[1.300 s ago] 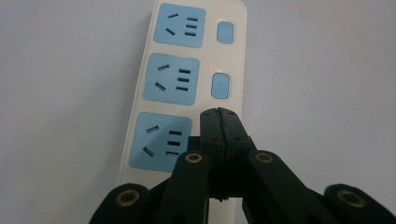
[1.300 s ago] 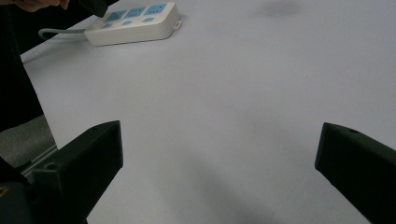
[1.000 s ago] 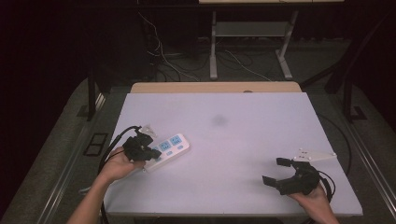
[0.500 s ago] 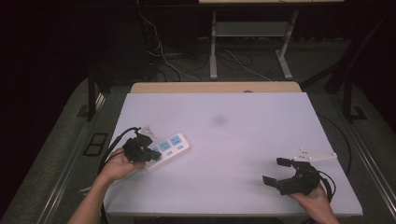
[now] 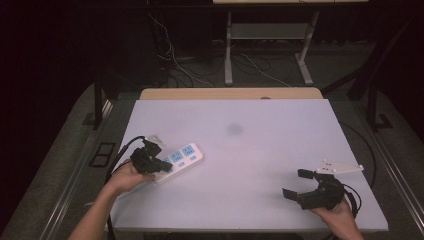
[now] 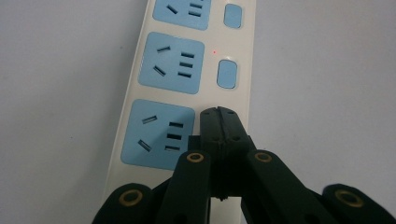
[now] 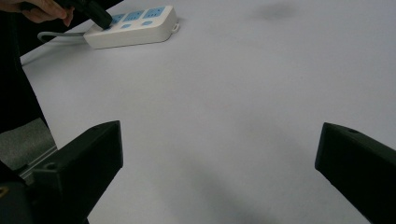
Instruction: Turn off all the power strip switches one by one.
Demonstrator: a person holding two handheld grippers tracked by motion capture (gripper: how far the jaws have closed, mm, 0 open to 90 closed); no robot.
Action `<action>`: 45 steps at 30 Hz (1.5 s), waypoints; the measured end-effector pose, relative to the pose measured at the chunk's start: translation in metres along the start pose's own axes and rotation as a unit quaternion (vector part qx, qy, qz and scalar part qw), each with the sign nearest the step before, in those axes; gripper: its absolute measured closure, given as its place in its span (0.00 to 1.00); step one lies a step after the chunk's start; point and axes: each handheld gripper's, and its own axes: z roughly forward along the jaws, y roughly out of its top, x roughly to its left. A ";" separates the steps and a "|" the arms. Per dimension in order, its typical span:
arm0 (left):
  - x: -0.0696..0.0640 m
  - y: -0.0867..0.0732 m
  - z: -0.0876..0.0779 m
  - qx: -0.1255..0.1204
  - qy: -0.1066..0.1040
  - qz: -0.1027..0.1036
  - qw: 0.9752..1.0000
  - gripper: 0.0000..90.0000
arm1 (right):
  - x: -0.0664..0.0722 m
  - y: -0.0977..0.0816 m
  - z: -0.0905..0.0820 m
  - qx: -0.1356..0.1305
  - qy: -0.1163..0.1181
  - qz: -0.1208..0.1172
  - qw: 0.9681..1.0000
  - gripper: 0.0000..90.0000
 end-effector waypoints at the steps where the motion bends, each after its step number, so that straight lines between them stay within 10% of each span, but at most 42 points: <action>1: 0.000 0.000 0.000 0.000 0.000 0.000 1.000 1.00 | 0.000 0.000 0.000 -0.001 -0.001 -0.001 1.000 0.01; 45: -0.005 0.019 -0.020 -0.034 -0.004 0.025 0.999 0.99 | -0.005 0.000 -0.002 -0.002 -0.004 0.006 1.000 0.01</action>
